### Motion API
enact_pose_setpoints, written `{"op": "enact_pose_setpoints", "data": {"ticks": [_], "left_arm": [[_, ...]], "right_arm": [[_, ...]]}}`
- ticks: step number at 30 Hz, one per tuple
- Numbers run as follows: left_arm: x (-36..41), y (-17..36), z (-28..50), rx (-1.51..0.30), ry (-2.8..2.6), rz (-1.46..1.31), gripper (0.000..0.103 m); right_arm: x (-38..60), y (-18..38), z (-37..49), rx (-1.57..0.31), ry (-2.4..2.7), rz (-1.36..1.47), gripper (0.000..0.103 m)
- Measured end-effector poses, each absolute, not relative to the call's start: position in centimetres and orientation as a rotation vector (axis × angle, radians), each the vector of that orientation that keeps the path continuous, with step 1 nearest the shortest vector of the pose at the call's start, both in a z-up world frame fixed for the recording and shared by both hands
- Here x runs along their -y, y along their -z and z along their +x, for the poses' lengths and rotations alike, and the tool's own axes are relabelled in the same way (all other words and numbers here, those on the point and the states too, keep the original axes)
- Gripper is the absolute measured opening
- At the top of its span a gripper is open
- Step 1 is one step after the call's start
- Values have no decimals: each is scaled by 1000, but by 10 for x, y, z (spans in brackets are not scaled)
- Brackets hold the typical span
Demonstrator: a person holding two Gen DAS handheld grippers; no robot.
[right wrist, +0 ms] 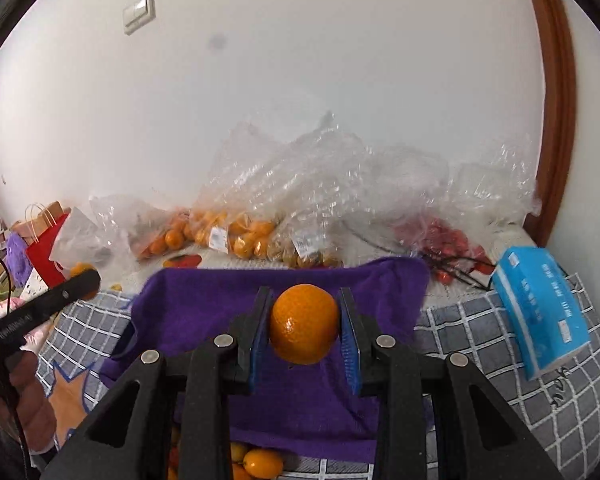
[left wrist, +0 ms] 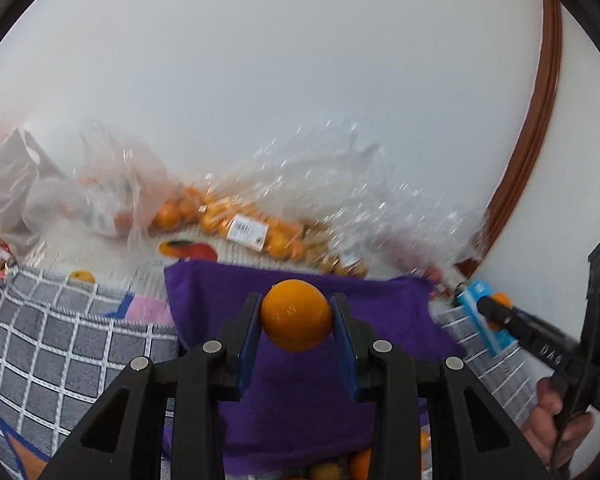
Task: Organize fruits
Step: 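Lower the left tool's orange onto the purple towel while the right tool releases its orange there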
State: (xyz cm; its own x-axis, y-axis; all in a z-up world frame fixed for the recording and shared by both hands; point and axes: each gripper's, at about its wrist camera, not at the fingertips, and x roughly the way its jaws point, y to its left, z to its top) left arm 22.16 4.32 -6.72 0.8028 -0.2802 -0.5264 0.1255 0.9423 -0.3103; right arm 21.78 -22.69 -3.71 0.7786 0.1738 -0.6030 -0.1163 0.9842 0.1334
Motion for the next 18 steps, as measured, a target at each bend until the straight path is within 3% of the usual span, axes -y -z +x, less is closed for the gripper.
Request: {"op": "enact_pose_setpoints", "data": {"ticks": [4,18], "left_arm": [[-47,90,233,-680,218,-293,33],[-57,106,241,-679,171,-334,33]], "right_arm": [[234,61,225,-717,-152,99,32],[246,97,246,-785,-108,119,32]]}}
